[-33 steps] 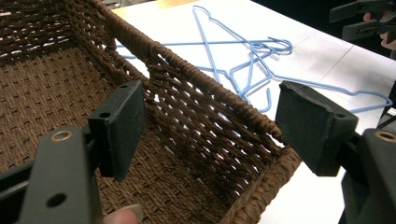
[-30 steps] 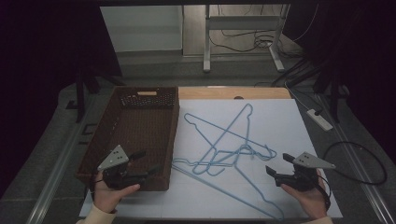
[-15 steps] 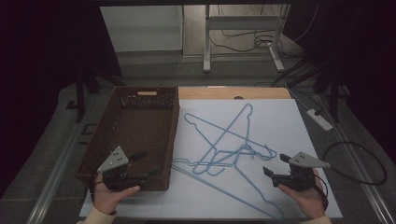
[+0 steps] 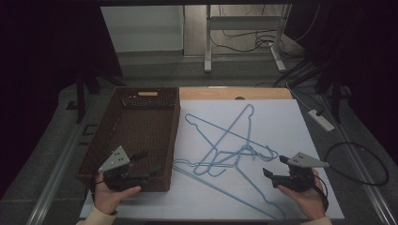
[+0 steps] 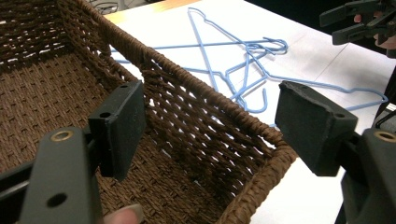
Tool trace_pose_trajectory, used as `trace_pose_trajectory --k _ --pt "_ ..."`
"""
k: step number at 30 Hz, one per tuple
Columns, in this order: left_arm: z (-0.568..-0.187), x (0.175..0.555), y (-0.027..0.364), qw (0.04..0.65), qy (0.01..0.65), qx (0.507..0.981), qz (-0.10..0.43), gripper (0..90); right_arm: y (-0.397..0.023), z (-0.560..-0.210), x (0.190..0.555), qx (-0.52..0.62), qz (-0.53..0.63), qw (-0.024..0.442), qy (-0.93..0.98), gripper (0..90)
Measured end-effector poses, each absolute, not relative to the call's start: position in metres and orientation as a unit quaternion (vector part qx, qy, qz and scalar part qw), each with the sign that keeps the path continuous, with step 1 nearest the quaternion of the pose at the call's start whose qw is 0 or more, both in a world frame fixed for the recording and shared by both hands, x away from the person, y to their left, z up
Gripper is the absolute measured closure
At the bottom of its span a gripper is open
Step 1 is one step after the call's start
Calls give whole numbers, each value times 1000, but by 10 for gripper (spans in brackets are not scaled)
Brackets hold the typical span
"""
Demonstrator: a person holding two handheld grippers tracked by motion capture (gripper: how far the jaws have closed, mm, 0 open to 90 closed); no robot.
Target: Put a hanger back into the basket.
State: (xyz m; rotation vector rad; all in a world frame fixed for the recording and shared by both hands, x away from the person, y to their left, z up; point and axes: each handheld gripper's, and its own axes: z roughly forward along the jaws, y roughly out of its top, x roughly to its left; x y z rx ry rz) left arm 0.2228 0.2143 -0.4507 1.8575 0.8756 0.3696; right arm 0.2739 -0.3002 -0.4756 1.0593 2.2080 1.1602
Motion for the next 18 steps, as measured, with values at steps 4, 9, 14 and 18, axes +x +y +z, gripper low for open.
trace_pose_trajectory --k 4,9,14,18 --pt "-450 222 212 503 359 771 152 259 -296 -473 273 376 415 212 801 194" --pt "-452 224 213 501 360 772 150 259 -292 -469 276 375 411 207 805 203" --pt "-454 224 212 499 361 774 148 260 -288 -464 281 373 403 197 812 205" --pt "-454 225 211 497 362 775 146 260 -277 -462 287 364 379 180 832 210"
